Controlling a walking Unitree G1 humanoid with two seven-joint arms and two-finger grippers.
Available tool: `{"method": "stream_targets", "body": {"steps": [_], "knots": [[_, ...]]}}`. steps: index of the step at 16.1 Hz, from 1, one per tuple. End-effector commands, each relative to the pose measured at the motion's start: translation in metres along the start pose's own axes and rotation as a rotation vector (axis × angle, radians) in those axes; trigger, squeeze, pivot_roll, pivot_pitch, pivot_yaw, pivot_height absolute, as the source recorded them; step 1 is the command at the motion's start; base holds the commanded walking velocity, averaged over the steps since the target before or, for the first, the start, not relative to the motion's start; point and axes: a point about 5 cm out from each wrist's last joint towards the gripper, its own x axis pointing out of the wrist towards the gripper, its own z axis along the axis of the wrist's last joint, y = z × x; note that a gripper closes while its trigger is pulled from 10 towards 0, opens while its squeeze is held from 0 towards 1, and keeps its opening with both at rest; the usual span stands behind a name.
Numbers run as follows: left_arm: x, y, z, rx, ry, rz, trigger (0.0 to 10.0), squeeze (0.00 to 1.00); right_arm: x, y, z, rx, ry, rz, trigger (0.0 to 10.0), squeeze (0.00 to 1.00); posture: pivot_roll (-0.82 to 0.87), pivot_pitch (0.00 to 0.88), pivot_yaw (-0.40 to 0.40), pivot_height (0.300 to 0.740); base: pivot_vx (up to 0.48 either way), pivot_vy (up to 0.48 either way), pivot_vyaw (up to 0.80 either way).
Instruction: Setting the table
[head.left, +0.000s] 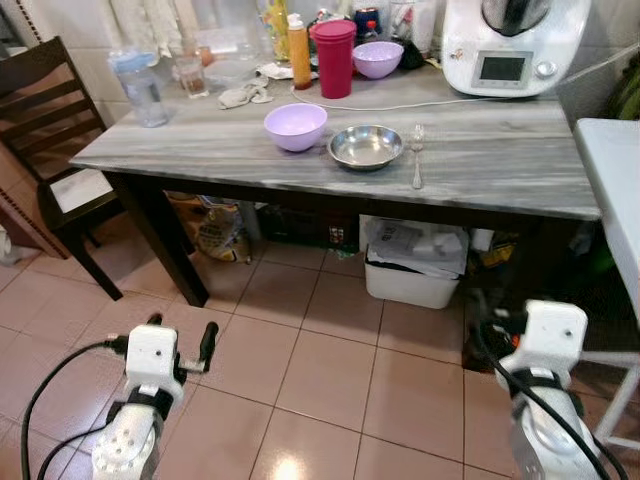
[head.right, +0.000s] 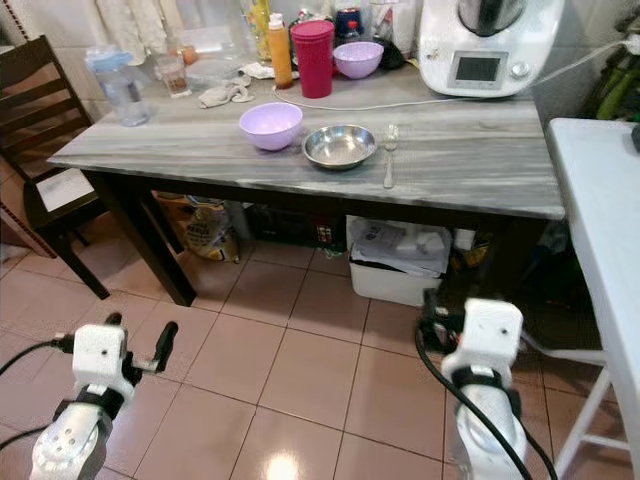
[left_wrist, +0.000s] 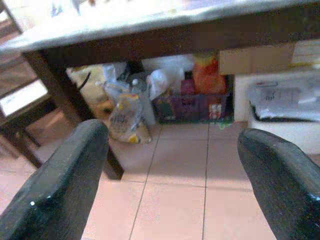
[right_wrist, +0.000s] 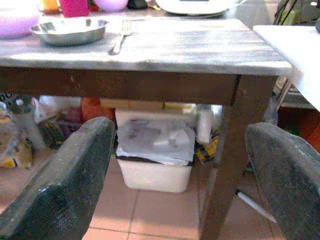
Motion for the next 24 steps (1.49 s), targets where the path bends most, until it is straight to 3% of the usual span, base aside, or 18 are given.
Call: {"method": "stream_targets", "body": {"steps": [1,8,9,17,24], "knots": [[0.005,0.005,0.004,0.004,-0.020,0.008,10.0,0.00,0.001,0.002,0.005,0.000,-0.016,0.010,10.0,0.00,-0.23,0.050,0.095,0.740,0.000,0.000,-0.80],[0.024,0.002,0.018,-0.030,-0.076,-0.086,10.0,0.00,0.004,0.004,0.016,0.006,-0.048,0.007,10.0,0.00,-0.24,0.062,0.102,0.740,0.000,0.000,-0.80],[0.025,-0.004,0.029,-0.031,-0.102,-0.108,10.0,0.00,0.004,0.004,0.017,0.005,-0.049,0.003,10.0,0.00,-0.25,0.064,0.104,0.740,0.000,0.000,-0.80],[0.024,-0.019,0.046,-0.056,-0.128,-0.157,10.0,0.00,0.005,0.001,0.019,-0.009,-0.053,-0.005,10.0,0.00,-0.26,0.059,0.101,0.740,0.000,0.000,-0.80],[0.023,-0.025,0.056,-0.072,-0.127,-0.170,10.0,0.00,0.007,0.001,0.022,-0.012,-0.065,0.000,10.0,0.00,-0.27,0.061,0.098,0.740,0.000,-0.282,-0.61]]}}
